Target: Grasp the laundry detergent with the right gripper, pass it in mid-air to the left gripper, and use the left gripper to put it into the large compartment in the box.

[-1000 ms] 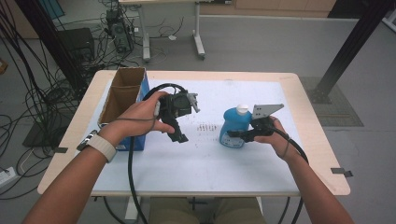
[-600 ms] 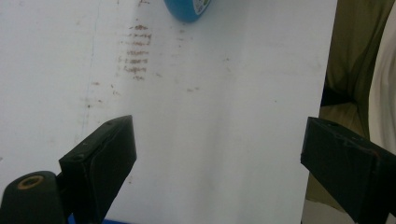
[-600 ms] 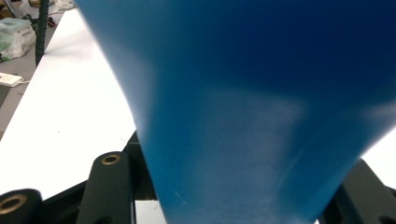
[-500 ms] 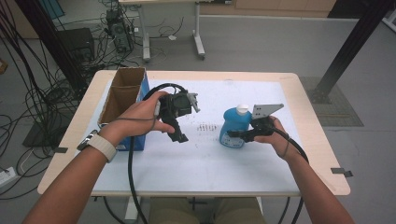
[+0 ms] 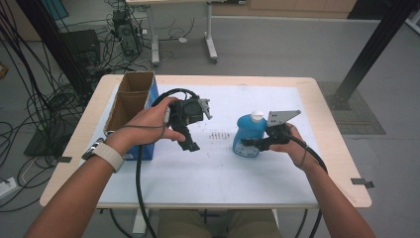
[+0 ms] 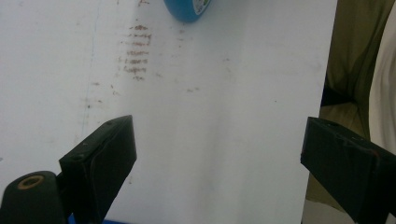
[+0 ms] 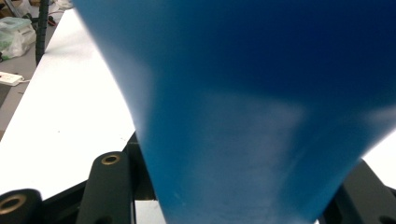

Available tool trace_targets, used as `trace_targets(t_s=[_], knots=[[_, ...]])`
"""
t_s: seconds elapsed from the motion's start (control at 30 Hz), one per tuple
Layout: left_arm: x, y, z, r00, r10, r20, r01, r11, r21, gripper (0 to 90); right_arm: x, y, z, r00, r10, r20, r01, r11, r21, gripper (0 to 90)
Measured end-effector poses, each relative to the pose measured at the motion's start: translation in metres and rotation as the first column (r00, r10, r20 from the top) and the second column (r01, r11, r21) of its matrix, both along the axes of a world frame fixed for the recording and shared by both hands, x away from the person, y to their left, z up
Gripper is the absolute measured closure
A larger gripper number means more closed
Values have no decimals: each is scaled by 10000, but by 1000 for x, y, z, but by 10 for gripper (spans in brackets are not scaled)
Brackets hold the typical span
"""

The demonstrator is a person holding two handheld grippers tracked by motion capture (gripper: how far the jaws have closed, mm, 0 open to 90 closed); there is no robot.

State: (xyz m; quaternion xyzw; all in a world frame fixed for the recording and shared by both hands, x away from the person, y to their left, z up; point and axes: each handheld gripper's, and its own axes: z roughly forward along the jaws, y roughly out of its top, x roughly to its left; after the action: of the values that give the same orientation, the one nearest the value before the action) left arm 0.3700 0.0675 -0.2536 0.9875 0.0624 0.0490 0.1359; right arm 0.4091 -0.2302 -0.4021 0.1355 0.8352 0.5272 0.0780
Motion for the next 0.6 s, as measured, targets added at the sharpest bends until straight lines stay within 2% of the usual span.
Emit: trace_targets(t_s=[0.6], knots=[[0, 1, 1, 10000, 7, 8, -7, 10000, -11, 110, 0, 0, 0, 10000, -2, 15, 2, 10000, -7, 432]])
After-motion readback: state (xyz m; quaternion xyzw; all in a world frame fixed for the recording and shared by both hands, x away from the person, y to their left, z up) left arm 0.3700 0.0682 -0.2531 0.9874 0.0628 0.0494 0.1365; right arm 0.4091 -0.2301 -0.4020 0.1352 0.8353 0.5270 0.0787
